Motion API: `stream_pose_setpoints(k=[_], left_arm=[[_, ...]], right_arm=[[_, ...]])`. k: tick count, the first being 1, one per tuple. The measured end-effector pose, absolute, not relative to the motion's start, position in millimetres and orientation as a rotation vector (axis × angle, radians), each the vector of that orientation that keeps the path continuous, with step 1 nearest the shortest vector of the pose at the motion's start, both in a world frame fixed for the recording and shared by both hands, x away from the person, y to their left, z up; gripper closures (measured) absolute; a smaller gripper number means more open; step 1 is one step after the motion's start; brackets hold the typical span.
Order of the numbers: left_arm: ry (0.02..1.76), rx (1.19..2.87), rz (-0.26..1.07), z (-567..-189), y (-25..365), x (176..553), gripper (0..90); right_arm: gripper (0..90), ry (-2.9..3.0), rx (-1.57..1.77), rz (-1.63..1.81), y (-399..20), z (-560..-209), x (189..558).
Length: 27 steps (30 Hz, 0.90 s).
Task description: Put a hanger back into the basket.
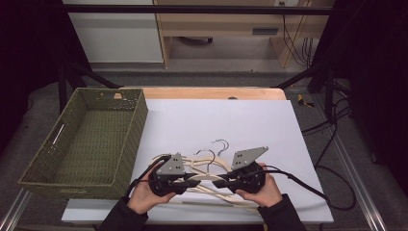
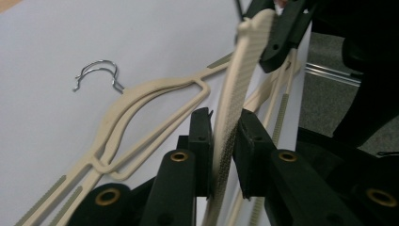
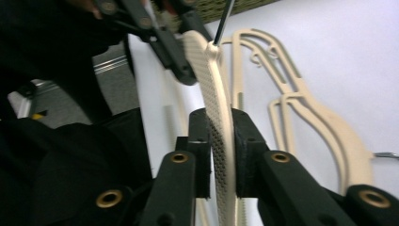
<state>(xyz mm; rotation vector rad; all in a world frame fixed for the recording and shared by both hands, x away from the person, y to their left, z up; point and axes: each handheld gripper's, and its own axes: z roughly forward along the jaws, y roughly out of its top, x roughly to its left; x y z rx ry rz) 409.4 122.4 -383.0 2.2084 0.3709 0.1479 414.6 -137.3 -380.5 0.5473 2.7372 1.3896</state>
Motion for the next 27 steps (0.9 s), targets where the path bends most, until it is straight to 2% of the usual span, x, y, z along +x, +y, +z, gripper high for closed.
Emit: stream_pose_setpoints(k=[3,7,10,16,19,27], left_arm=[[0.361,2.201,0.152,-380,123,406,80.3],[0.354,2.193,0.144,-379,118,401,84.5],[0.359,2.194,0.165,-379,115,398,85.7],[0.459,2.141,0.218,-374,125,401,86.0],[0.513,2.093,0.25,-368,135,403,85.9],[0.594,2.009,0.344,-350,153,402,85.9]], right_arm=[[74.3,2.696,0.56,1.391,-138,-380,414],[60.4,2.627,0.582,1.397,-138,-380,414],[55.8,2.597,0.579,1.38,-139,-379,414],[30.6,2.462,0.622,1.429,-149,-374,410],[23.1,2.375,0.686,1.47,-161,-370,410],[14.1,2.22,0.831,1.497,-190,-367,409]])
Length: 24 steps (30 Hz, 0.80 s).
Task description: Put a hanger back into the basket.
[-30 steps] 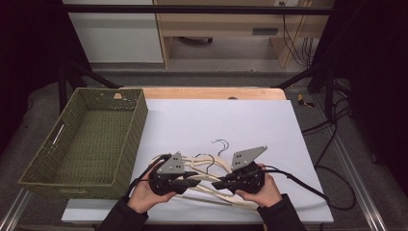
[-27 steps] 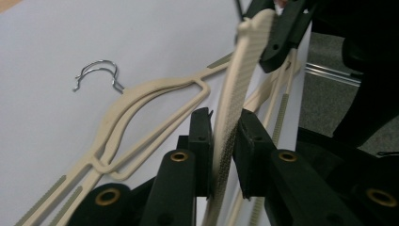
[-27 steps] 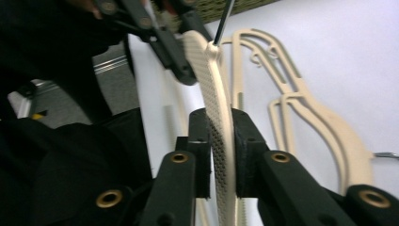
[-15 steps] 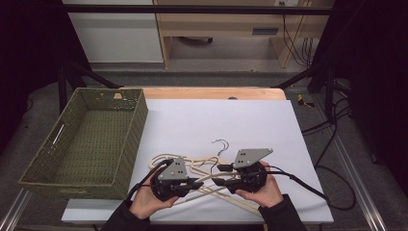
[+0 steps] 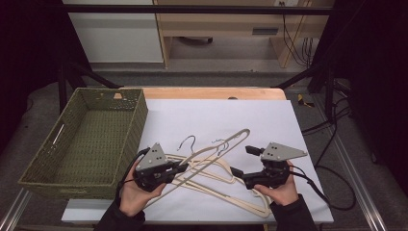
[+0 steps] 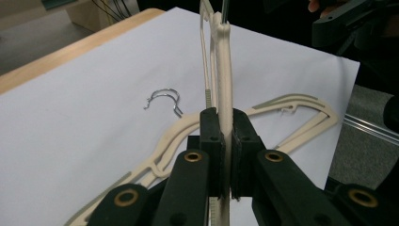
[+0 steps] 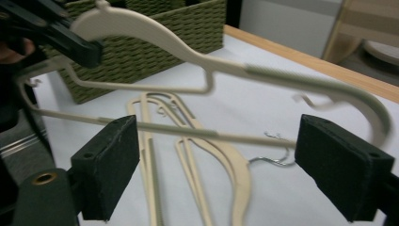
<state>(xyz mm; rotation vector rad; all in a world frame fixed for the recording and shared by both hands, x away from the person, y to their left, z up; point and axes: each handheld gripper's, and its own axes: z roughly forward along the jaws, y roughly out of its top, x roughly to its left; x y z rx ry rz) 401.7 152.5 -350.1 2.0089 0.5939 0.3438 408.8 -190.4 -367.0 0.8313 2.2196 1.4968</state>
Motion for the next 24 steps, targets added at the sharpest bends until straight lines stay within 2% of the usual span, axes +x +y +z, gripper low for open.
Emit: stream_pose_setpoints(k=[13,24], left_arm=[[0.611,1.949,0.429,-297,182,407,85.9],[0.709,1.896,0.465,-266,242,437,85.9]], right_arm=[[7.7,2.091,0.998,1.492,-229,-375,404],[5.3,2.058,1.036,1.471,-235,-379,404]])
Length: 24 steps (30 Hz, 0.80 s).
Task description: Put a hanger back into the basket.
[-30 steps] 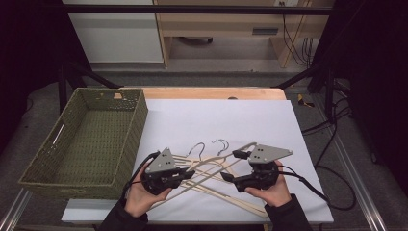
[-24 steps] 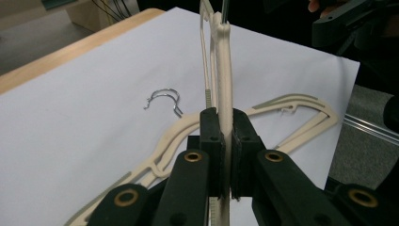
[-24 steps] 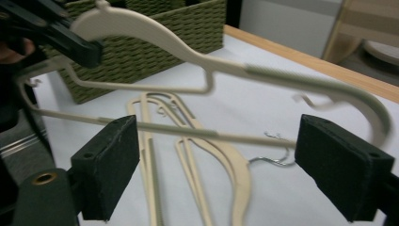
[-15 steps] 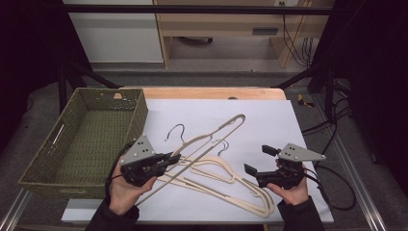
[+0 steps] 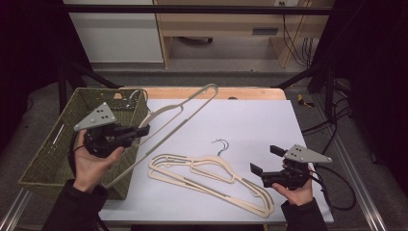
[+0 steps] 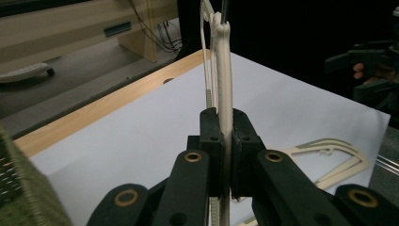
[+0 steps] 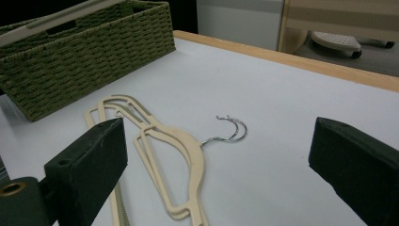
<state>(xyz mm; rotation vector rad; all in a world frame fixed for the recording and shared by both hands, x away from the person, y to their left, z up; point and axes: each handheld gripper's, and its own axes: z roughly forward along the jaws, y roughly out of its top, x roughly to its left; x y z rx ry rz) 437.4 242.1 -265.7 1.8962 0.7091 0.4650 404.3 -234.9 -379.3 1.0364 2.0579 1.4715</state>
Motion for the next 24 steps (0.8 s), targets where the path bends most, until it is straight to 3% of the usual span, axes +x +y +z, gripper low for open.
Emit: stream_pose_setpoints(k=[24], left_arm=[[0.865,1.949,0.617,-268,360,477,85.9]], right_arm=[[5.3,2.068,1.047,1.458,-235,-383,407]])
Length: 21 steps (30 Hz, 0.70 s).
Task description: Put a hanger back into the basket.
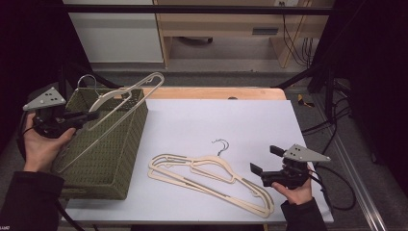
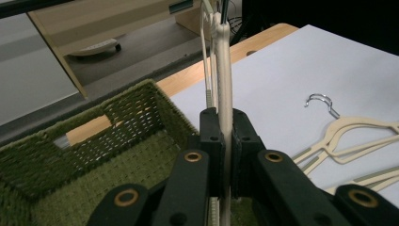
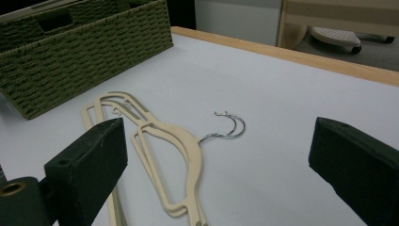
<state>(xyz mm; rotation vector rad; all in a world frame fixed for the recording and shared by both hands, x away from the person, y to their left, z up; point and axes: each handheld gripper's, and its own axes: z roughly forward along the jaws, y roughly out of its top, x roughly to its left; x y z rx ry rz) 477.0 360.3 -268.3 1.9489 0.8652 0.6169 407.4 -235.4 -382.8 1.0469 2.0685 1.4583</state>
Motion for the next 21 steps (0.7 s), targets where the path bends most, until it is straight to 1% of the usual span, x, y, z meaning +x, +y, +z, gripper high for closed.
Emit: stream_pose_setpoints(k=[10,15,21], left_arm=[[0.931,1.97,0.655,-283,395,481,85.9],[0.954,1.99,0.692,-292,406,481,85.9],[0.99,2.013,0.694,-305,416,483,85.9]], right_arm=[[5.3,2.068,1.048,1.463,-235,-383,407],[5.2,2.071,1.052,1.461,-234,-383,408],[5.1,2.079,1.056,1.459,-234,-384,408]])
